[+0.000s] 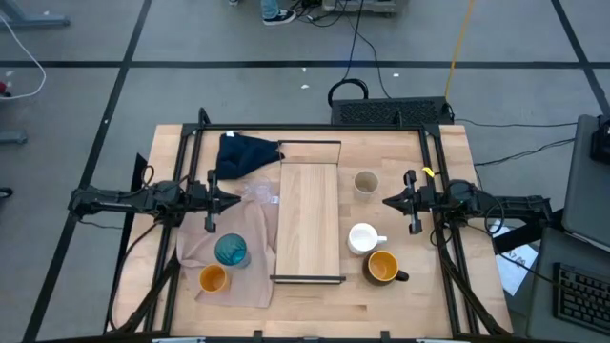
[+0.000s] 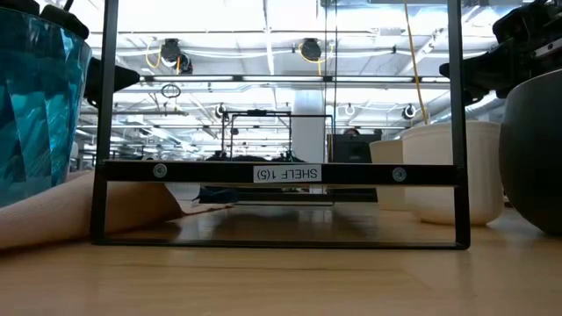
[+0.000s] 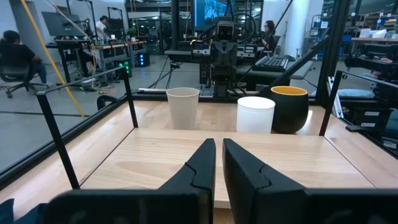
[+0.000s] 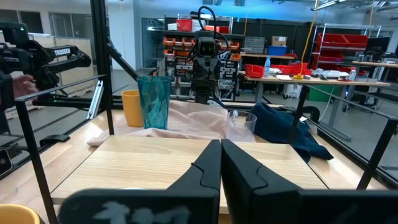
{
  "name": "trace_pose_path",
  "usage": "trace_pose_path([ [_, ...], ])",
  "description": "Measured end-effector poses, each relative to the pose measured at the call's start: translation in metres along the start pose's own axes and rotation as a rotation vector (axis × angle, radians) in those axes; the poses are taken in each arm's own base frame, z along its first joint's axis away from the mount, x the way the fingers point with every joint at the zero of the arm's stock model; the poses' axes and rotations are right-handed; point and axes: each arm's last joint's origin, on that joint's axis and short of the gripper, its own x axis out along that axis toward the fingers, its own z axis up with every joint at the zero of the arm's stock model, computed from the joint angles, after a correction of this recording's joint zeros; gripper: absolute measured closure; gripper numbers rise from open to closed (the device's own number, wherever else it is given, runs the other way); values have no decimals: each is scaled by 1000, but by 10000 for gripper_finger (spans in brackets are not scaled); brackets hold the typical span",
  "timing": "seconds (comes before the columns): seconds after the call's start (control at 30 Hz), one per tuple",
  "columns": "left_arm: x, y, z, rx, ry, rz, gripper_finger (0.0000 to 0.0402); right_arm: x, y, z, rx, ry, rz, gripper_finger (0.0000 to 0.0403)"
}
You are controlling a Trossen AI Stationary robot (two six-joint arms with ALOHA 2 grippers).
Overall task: Stack small to large cups/mugs on shelf
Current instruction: Put the transparent glass on the shelf
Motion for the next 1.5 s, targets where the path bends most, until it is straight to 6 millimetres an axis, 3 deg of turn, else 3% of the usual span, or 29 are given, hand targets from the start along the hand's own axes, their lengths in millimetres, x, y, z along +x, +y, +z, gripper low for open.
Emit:
trace_pose_path([
  [0.67, 0, 0, 3, -2, -29, 0, 369, 0, 0, 3, 24, -29, 0, 403],
  [0.83, 0, 1, 3, 55, -27, 27, 369, 0, 0, 3, -69, -29, -2, 403],
  [0.97, 0, 0, 3, 67, -29, 15, 394, 0, 0, 3, -53, -29, -1, 403],
  [1.17, 0, 1, 8, 35, -81, 21, 396, 0, -1, 3, -22, -29, -37, 403],
  [1.5, -2, 1, 22, -33, -226, 22, 361, -3, -2, 23, 44, -242, -33, 400],
])
